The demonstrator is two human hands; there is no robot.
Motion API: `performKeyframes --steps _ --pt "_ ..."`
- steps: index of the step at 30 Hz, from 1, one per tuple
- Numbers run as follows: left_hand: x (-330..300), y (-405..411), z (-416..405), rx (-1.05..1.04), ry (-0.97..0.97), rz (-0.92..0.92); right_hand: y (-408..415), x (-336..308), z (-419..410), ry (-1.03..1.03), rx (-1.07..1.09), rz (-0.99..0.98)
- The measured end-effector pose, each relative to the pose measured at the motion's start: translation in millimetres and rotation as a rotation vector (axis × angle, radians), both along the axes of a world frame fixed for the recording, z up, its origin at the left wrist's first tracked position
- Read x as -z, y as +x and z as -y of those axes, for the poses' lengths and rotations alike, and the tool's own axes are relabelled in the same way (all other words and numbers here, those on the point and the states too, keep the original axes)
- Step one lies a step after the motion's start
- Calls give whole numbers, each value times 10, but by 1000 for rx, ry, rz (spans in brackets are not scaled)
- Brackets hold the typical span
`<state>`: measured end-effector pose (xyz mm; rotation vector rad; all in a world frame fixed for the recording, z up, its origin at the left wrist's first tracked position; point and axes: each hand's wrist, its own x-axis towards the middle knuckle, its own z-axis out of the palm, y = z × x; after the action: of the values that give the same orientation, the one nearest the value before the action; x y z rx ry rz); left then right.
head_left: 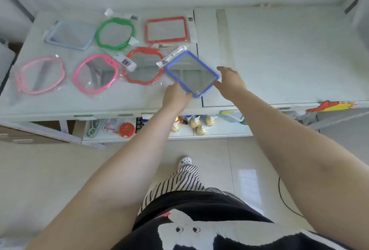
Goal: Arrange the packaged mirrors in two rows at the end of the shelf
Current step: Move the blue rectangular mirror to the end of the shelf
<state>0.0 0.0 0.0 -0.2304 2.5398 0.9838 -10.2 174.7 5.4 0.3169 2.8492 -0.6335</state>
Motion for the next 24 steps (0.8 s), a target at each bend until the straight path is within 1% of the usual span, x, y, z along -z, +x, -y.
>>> performKeyframes --steps 2,6,9,11,13,15,19,24 --pt "56 -97 -83 -91 125 86 -165 39 -5 -47 26 70" --pt "188 -277 -257 -348 355 171 -400 152 -28 -92 109 174" --pt "306 -364 -359 -443 434 195 -435 230 -67 -117 175 182" --pt "314 -389 -420 -488 517 199 -422 248 -99 -202 245 208" --pt "280 -420 -471 -496 566 191 -396 253 -175 -286 290 218" --pt "234 -435 -548 -463 579 181 -332 221 -304 -375 369 209" --pt "99 -430 -852 -399 626 171 -176 151 -704 -593 552 108" --pt "-31 -282 -1462 -315 657 161 159 -27 -1333 -727 616 38"
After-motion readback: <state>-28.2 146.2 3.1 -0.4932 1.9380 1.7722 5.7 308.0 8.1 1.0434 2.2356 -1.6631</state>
